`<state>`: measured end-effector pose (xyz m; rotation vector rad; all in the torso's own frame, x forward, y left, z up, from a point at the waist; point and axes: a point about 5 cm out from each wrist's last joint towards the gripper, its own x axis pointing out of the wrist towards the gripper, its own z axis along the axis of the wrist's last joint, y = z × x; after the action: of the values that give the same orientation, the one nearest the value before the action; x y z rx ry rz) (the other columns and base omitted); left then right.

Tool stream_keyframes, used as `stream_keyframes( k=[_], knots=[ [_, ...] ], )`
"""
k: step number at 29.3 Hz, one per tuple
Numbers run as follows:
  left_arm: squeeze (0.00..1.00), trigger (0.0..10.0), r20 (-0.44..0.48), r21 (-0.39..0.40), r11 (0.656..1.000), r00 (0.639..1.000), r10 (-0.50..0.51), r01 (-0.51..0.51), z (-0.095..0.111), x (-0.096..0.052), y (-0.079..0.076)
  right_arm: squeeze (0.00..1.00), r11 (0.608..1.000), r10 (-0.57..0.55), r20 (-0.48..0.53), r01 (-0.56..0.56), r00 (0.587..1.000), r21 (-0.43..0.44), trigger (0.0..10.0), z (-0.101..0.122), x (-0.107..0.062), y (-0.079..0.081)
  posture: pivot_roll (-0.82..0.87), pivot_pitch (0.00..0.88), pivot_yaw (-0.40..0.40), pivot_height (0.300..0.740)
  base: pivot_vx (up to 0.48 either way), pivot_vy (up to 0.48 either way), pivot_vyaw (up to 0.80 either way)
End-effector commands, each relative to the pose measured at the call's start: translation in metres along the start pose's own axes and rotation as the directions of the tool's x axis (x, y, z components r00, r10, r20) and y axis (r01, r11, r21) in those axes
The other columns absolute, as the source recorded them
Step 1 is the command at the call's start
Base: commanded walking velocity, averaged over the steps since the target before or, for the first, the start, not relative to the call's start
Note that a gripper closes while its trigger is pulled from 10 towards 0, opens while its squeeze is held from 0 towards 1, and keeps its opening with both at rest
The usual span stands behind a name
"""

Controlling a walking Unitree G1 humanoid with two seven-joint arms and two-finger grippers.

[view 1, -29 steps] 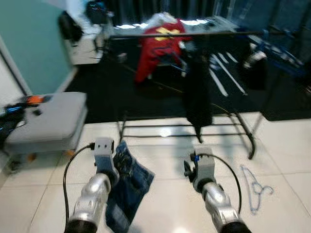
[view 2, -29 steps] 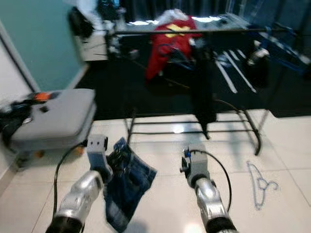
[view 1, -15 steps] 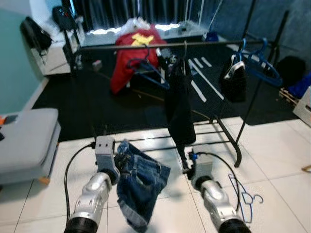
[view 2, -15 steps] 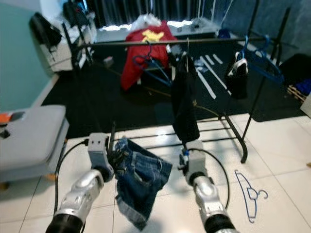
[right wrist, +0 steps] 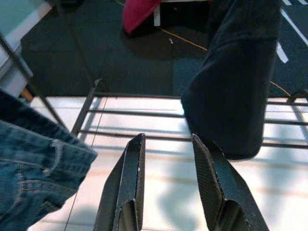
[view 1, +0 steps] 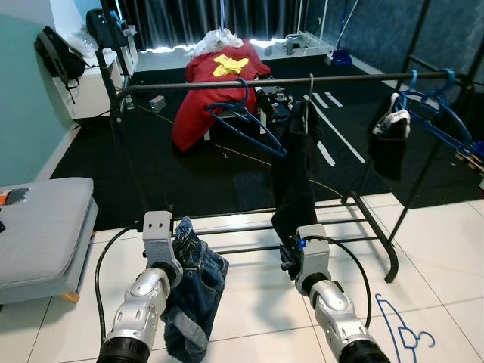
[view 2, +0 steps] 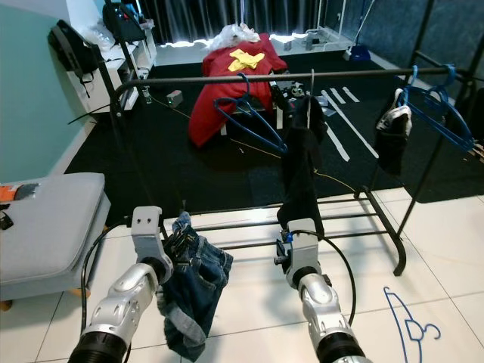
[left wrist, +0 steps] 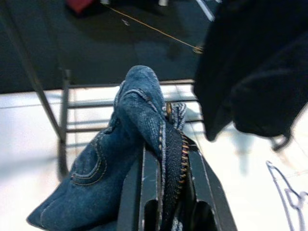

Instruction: Hang hanger

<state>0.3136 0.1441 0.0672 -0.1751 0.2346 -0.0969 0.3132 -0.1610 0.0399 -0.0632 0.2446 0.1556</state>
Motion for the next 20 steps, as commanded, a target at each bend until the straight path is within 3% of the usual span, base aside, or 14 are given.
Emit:
stream_keyframes(
  k=[1, 12, 20],
  knots=[
    [0.0, 10.0, 0.051, 0.017, 1.0, 0.998, 0.023, -0.023, 0.01, 0.0, 0.005, 0.0, 1.0, 0.015, -0.007, -0.015, 1.0, 0.008, 10.0, 0.0, 0.002, 0.005, 0.07, 0.03, 0.054, 0.74, 0.0, 0.0, 0.0],
    [0.0, 10.0, 0.114, 0.027, 0.996, 0.99, 0.082, -0.086, 0.025, -0.002, 0.014, 0.0, 0.999, 0.046, 0.0, -0.046, 0.999, 0.017, 10.0, 0.004, 0.005, 0.012, 0.11, 0.056, 0.042, 0.74, 0.0, 0.0, 0.0],
    [0.0, 10.0, 0.104, 0.027, 0.996, 0.991, 0.079, -0.082, 0.021, -0.003, 0.015, 0.0, 0.998, 0.055, 0.001, -0.055, 0.998, 0.007, 10.0, 0.005, 0.005, 0.013, 0.09, 0.05, 0.052, 0.74, 0.0, 0.0, 0.0]
  ],
)
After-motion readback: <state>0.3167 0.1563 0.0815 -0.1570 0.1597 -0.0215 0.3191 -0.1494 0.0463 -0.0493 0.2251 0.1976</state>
